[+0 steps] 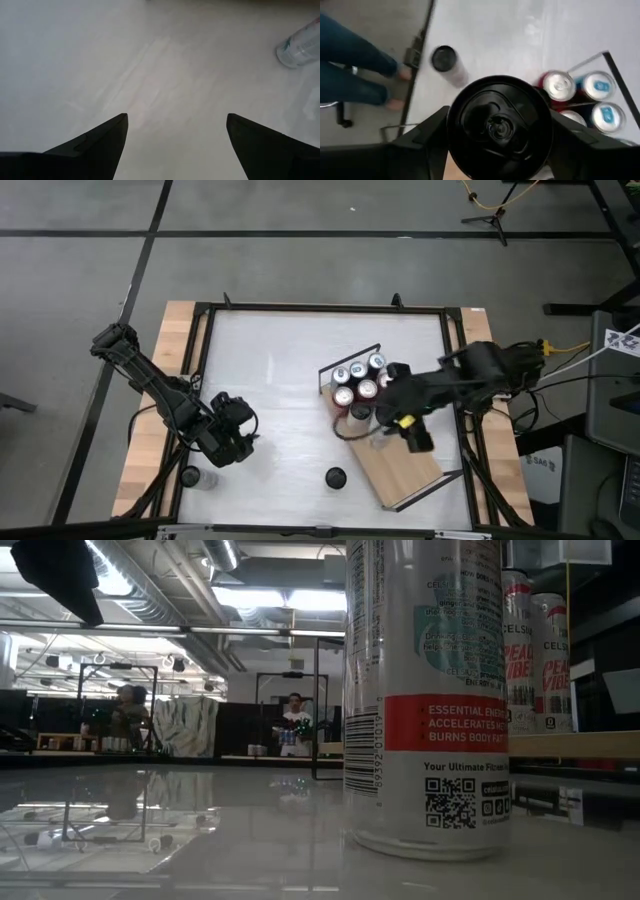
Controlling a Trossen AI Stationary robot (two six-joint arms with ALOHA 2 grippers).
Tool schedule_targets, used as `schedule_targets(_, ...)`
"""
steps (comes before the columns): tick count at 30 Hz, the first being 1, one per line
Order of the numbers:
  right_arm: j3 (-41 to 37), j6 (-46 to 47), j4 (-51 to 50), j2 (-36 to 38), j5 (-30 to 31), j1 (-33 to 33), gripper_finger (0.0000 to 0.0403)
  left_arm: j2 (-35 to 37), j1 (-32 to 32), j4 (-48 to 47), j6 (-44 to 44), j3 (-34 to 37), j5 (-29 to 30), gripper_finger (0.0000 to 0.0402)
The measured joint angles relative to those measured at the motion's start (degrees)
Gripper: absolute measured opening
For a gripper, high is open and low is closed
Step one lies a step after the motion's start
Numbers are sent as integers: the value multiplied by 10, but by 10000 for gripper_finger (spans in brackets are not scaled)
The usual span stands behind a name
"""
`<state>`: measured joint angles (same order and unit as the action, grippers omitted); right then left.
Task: Place canned beverage on shelf
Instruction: Put the white pink soda can on the shelf aligned with the other white pink soda cans
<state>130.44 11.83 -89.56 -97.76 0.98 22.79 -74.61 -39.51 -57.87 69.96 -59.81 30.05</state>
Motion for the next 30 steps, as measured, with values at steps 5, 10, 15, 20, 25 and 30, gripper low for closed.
schedule_targets(5, -49, 39, -7, 59, 18, 49, 247, 0, 0, 0, 1, 0, -42, 332)
schedule_targets(10, -156, 114, -5, 145, 87, 102, 247, 0, 0, 0, 1, 0, -46, 332)
schedule_targets(15, -278, 183, -2, 234, 132, 144, 247, 0, 0, 0, 0, 0, -43, 332)
schedule_targets(20, -392, 195, 43, 304, 144, 164, 248, 0, 0, 0, 0, 0, -43, 332)
schedule_targets(25, -490, 194, 94, 357, 145, 162, 248, 0, 0, 0, 0, 0, -43, 332)
schedule_targets(30, -575, 194, 126, 396, 151, 162, 248, 0, 0, 0, 0, 0, -43, 332)
